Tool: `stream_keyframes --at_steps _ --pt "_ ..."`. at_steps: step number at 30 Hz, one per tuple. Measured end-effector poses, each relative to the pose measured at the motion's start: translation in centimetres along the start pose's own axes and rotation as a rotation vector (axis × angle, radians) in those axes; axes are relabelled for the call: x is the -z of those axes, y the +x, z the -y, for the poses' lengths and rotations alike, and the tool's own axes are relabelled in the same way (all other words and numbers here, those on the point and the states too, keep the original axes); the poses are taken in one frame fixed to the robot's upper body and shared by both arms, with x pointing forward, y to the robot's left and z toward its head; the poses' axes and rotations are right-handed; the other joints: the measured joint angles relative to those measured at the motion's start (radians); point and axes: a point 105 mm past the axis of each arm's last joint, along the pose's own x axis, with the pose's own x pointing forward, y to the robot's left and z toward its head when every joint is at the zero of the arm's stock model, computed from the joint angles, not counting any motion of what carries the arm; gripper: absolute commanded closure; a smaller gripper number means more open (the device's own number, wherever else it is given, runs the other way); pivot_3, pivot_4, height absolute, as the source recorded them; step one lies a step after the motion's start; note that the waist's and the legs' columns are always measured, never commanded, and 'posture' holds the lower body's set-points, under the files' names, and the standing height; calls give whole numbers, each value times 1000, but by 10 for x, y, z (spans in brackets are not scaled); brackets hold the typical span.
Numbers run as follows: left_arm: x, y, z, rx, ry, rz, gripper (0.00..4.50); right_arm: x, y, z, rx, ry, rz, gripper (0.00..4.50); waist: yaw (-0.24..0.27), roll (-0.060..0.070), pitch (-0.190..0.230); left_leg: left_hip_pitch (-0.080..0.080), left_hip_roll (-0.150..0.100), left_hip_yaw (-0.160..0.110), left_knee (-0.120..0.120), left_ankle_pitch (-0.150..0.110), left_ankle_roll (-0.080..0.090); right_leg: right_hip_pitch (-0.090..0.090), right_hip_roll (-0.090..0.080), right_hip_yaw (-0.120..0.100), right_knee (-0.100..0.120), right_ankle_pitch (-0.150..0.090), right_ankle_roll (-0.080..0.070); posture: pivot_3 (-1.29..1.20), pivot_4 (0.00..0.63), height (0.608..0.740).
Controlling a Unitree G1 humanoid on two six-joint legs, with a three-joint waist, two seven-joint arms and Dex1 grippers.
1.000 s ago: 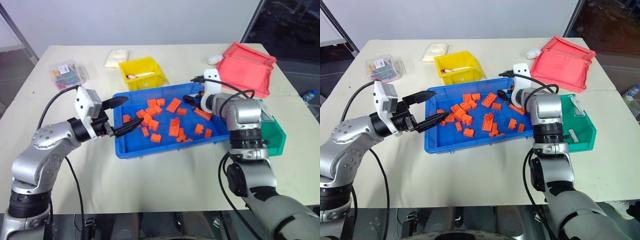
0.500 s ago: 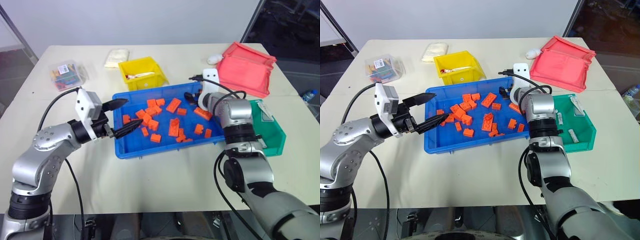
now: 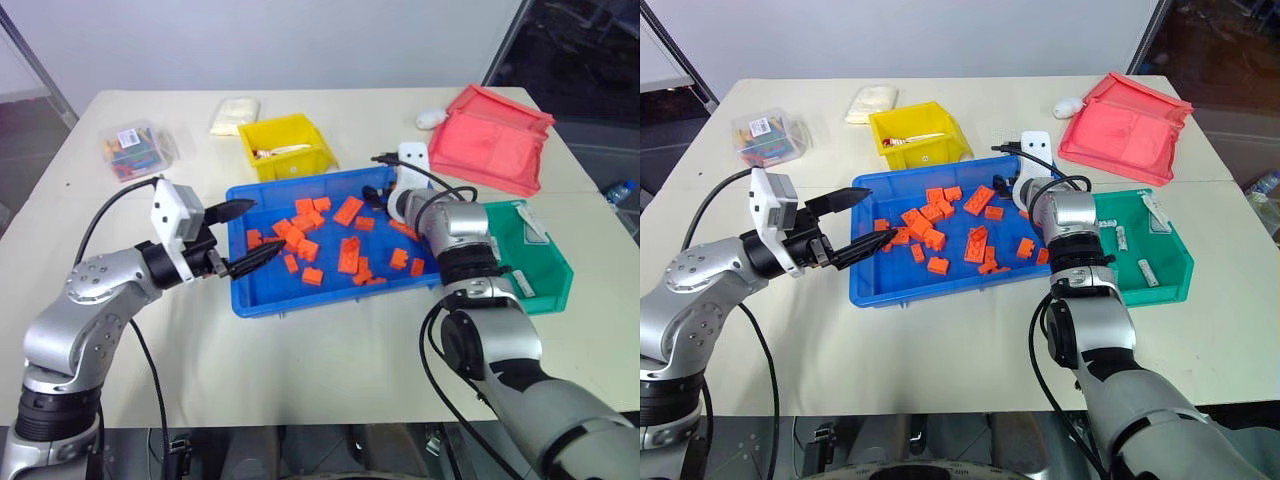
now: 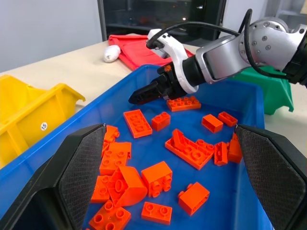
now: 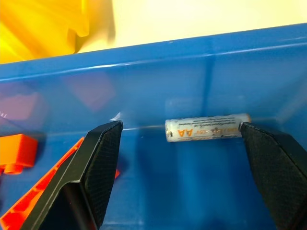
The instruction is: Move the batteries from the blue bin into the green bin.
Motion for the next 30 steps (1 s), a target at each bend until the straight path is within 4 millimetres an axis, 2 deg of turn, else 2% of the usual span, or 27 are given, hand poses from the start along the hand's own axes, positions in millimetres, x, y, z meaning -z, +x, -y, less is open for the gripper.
stream_keyframes --at_steps 3,5,21,24,30 --pt "0 0 0 -3 0 0 0 0 1 0 1 -4 7 514 0 0 0 0 0 0 0 0 0 0 0 0 0 0 0 0 150 740" --pt "0 0 0 -4 0 0 0 0 1 0 2 -7 7 2 -1 0 0 0 0 0 0 0 0 0 0 0 0 0 0 0 150 740" --pt "0 0 -1 -9 0 1 0 12 4 -3 3 -59 -37 2 -1 0 0 0 0 0 0 0 0 0 0 0 0 0 0 0 150 740" --pt "0 0 -1 -10 0 1 0 12 4 -2 8 -63 -39 829 0 0 0 0 0 0 0 0 0 0 0 0 0 0 0 0 150 740" --pt "-2 0 0 -9 6 4 0 13 4 0 12 -58 -43 3734 -3 0 0 0 0 0 0 0 0 0 0 0 0 0 0 0 150 740"
